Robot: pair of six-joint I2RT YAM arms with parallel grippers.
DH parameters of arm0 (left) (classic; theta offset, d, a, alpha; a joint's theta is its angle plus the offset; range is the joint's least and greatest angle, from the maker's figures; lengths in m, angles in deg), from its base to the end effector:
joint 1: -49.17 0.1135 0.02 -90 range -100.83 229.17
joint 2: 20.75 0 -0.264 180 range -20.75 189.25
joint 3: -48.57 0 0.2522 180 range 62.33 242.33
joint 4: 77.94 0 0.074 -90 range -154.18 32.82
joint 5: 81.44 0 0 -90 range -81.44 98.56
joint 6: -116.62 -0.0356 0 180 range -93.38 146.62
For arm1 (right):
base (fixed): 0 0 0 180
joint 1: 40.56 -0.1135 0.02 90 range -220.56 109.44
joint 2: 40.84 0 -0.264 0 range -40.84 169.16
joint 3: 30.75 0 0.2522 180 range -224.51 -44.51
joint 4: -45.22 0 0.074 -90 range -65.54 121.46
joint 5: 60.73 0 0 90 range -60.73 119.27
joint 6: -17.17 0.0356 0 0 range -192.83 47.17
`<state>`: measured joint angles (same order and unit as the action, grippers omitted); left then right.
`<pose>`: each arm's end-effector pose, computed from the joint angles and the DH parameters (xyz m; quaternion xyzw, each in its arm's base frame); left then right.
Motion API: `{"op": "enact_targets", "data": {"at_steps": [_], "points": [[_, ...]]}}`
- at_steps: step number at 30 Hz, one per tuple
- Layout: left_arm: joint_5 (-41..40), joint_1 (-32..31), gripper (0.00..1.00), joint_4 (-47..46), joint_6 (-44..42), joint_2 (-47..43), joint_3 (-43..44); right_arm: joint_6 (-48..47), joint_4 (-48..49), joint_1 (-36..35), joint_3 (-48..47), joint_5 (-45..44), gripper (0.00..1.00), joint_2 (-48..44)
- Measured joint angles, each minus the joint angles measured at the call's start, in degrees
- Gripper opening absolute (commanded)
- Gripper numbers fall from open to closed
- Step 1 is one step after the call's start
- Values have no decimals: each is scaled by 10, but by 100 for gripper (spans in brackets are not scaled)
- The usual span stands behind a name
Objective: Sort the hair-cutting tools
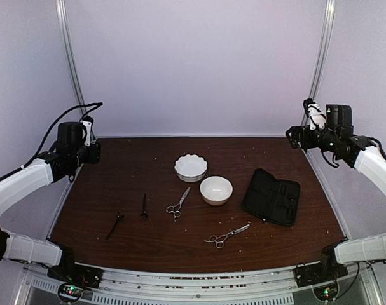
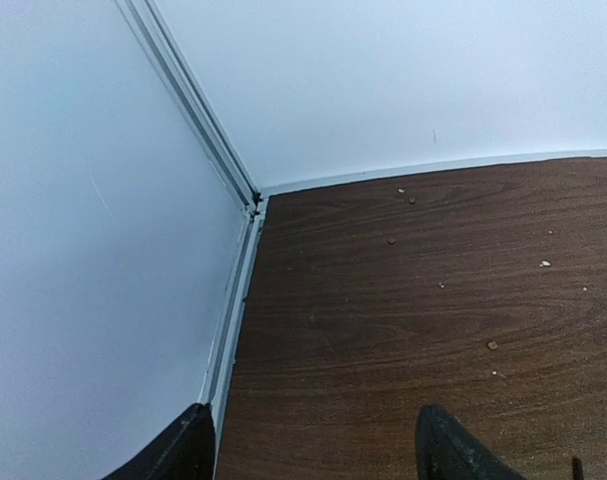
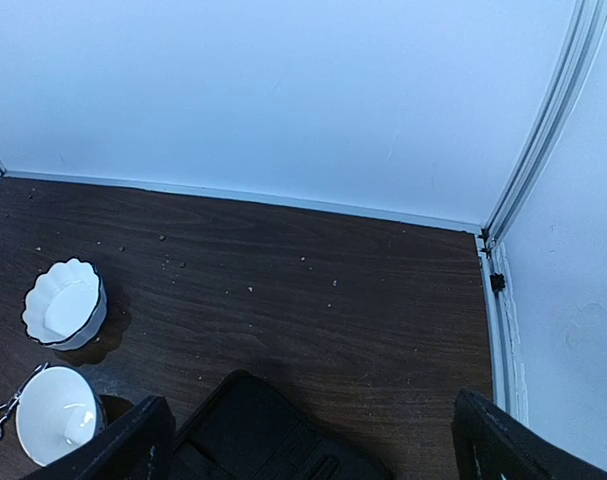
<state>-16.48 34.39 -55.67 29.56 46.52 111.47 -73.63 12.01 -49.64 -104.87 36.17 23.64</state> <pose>0.2595 -0.0529 0.2901 -0.0276 0.8381 0.1033 0.5350 0.2512 0.0445 0.3503 -0.1048 0.8292 0.0897 0.5417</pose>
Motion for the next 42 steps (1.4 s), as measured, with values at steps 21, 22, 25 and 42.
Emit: {"op": "enact_targets", "data": {"at_steps": [21,22,25,42], "points": [[188,-353,70,127,4,174,164,-281,-225,5,16,91,68,-38],[185,-380,76,137,6,193,176,-290,-240,5,16,91,68,-38],[176,-455,79,169,11,258,226,-305,-281,5,17,88,67,-39],[170,-576,72,309,37,530,467,-324,-353,4,116,95,63,-98]]}}
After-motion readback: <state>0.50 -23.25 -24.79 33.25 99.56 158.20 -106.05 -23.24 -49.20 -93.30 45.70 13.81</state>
